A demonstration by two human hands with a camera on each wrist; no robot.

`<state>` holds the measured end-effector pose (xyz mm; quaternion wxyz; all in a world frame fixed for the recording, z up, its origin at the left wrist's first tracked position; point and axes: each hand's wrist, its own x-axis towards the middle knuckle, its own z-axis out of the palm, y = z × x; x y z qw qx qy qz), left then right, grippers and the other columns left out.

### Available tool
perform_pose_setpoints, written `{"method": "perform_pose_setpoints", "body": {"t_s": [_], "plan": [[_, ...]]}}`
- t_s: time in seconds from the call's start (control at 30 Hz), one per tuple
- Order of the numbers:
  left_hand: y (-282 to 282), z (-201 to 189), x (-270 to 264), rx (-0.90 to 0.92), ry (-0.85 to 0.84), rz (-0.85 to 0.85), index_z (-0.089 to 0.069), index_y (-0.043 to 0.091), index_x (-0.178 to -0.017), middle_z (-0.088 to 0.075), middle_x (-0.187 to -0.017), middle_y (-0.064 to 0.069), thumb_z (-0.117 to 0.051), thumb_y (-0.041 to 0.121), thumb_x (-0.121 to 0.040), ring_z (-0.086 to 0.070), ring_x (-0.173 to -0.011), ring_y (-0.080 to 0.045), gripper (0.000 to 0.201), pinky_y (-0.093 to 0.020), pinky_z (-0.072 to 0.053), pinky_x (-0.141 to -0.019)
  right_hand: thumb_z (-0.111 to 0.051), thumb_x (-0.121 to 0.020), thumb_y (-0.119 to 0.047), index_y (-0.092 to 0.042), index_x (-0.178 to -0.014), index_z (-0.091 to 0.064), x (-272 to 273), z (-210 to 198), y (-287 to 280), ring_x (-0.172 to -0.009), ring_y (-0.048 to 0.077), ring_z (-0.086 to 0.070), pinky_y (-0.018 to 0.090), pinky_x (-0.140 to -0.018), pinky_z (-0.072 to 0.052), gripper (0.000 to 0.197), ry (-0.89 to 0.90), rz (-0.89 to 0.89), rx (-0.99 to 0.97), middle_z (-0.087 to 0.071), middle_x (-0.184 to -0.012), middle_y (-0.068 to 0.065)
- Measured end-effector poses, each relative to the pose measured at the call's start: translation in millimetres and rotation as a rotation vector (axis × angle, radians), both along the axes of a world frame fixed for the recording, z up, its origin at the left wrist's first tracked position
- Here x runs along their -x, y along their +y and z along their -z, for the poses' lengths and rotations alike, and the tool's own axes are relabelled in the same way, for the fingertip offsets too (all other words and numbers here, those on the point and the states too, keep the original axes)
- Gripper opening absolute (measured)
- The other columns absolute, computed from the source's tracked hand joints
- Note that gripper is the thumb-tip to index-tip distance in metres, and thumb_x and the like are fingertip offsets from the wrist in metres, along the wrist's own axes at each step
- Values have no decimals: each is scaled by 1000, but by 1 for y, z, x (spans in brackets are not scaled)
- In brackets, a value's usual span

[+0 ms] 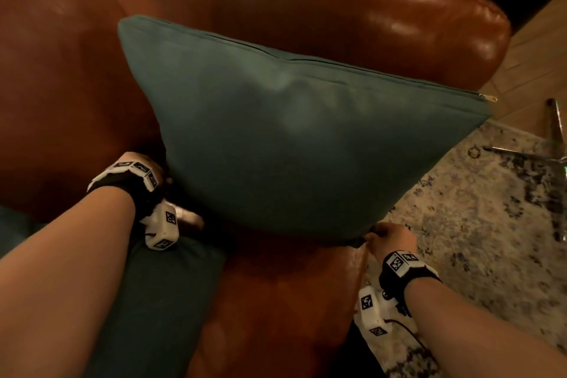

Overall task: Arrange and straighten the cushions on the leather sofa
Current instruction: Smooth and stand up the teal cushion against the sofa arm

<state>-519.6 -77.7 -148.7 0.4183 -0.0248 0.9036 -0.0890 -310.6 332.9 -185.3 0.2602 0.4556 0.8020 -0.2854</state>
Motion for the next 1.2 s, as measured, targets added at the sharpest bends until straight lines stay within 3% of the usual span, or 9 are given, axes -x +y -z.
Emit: {"method": "perform_pose_setpoints", "body": {"t_s": [0.17, 0.3, 0.47, 0.6, 0.7, 0.77, 0.93, 1.1, 1.2], "plan": [[15, -27, 9, -200, 263, -393, -66, 12, -88, -68, -112, -15, -60, 18, -90, -64, -99, -36, 9, -39, -52, -86, -67, -89, -15, -18, -104, -72, 2, -14, 6, -83, 17, -64, 28, -74, -51, 16, 21, 124, 94, -70, -98, 2], [37, -92, 34, -480, 643, -651, -56, 5, -124, -58, -130, -22, -54, 10, -92, -54, -120, -39, 33, -39, -42, -94, -57, -96, -20, -21, -118, -65, 20, -61, 28, -107, 27, -62, 36, -96, -49, 24, 340, 205, -34, -67, -120, 7], [83, -185, 29, -697, 1199, -579, -23, 13, -150, -22, -155, -15, -40, 5, -81, -31, -139, -37, 71, -39, -23, -115, -48, -94, -15, -15, -118, -61, 69, -202, 25, -109, 13, -54, 15, -92, -42, 27, 1112, 176, -324, -59, -120, 2], [163, -215, -7, -811, 895, 82, -18, 26, -154, -16, -162, 3, -31, 31, -98, -5, -151, -23, 58, -45, 0, -122, -44, -94, -17, -16, -123, -62, 114, -243, -30, -120, 8, -47, 23, -107, -32, 34, 1124, -403, -263, -56, -126, -5], [210, -183, -38, -639, 542, 494, -10, 29, -156, -9, -163, 11, -15, 41, -101, 0, -152, -18, 56, -44, 1, -122, -32, -99, -33, -23, -142, -46, 135, -219, -57, -139, 15, -36, 39, -119, -20, 46, 708, -735, -353, -44, -149, -1], [201, -156, -42, -516, 561, 600, -5, 33, -155, -8, -164, 10, -11, 45, -100, -2, -152, -20, 57, -42, -2, -122, -23, -101, -44, -30, -149, -34, 128, -199, -45, -145, 19, -27, 43, -121, -11, 51, 484, -781, -445, -35, -156, -3], [142, -137, -17, -349, 650, 526, -8, 40, -154, -12, -163, 9, -9, 50, -97, -5, -151, -22, 57, -45, 1, -121, -15, -99, -49, -36, -148, -26, 103, -185, 6, -143, 23, -25, 54, -118, -8, 52, 371, -623, -476, -33, -154, -5], [111, -147, 25, -297, 637, 144, -18, 35, -153, -12, -164, 5, -13, 47, -100, 0, -151, -24, 55, -46, -4, -121, -28, -101, -43, -25, -127, -52, 108, -193, 21, -117, 29, -47, 46, -99, -35, 40, 493, -702, -545, -58, -125, 2], [97, -158, 44, -162, 594, 1, -25, 39, -146, -19, -160, 0, -16, 45, -100, -4, -148, -37, 47, -61, -6, -114, -35, -100, -37, -17, -106, -64, 113, -196, 31, -105, 30, -53, 43, -91, -39, 36, 618, -781, -490, -64, -108, 4]]}}
